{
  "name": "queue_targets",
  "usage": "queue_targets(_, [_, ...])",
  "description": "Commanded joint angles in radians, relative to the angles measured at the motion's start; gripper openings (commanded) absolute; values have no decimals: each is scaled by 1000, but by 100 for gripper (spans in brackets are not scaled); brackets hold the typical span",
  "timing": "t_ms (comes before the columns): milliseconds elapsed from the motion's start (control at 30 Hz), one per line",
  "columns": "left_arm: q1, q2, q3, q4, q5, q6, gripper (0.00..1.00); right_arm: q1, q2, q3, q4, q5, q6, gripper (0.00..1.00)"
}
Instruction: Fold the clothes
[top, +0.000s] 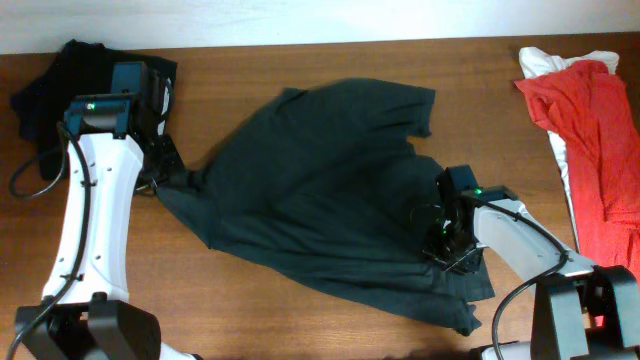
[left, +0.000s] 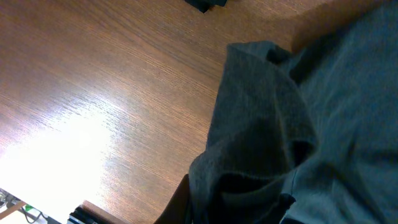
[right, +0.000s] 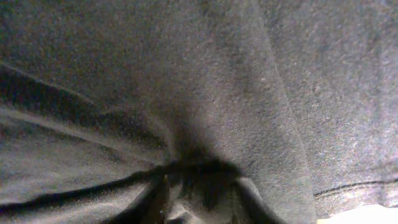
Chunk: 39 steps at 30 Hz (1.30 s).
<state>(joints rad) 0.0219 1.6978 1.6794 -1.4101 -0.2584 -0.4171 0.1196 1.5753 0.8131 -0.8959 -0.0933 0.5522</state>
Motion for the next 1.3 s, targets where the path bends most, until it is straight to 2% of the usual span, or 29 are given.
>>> queue_targets(0, [5, 3, 2, 6, 1, -16, 4, 4, -10, 2, -9, 16, 3, 4])
queue_targets(33, [5, 3, 2, 6, 9, -16, 1, 4, -10, 31, -36, 16, 3, 4])
queue_targets(100, [4, -6, 3, 5, 44, -16, 1, 4, -11, 113, -118, 21, 2, 4])
queue_targets(167, [5, -54, 15, 1, 57, -16, 1, 4, -11, 288, -264, 27, -25, 4])
queue_targets(300, [5, -249, 111, -34, 56, -16, 1, 4, -11, 820, -613, 27, -110, 4])
queue_targets(400, [5, -380, 220, -88, 52, -16, 1, 4, -12, 1270, -803, 23, -148, 4])
queue_targets(467, [5, -438, 306, -124, 52, -16, 1, 4, -40, 1501, -803, -20, -179, 4])
queue_targets(533, [5, -465, 380, -164, 52, -16, 1, 4, -69, 1626, -803, -38, -178, 4])
queue_targets(667, [5, -447, 417, -100, 54, -16, 1, 3, -75, 1649, -801, 35, -170, 4])
queue_targets(767, [5, -323, 417, 15, 61, -16, 1, 2, 6, 1649, -730, 116, -174, 4])
queue_targets(900, [4, -39, 417, 221, 151, 72, 1, 3, 182, 1649, -552, 117, -216, 4])
queue_targets(1000, [4, 76, 431, 350, 198, 97, 1, 2, 282, 1649, -430, 117, -235, 4])
queue_targets(1100, [5, 99, 613, 363, 245, 152, 1, -4, 288, 1671, -412, 103, -269, 4])
queue_targets(1233, [5, 98, 1046, 262, 229, 237, 1, -148, 278, 1951, -489, 71, -286, 7])
queue_targets(1267, [5, 98, 1096, 256, 226, 237, 1, -183, 278, 1983, -499, 36, -287, 7])
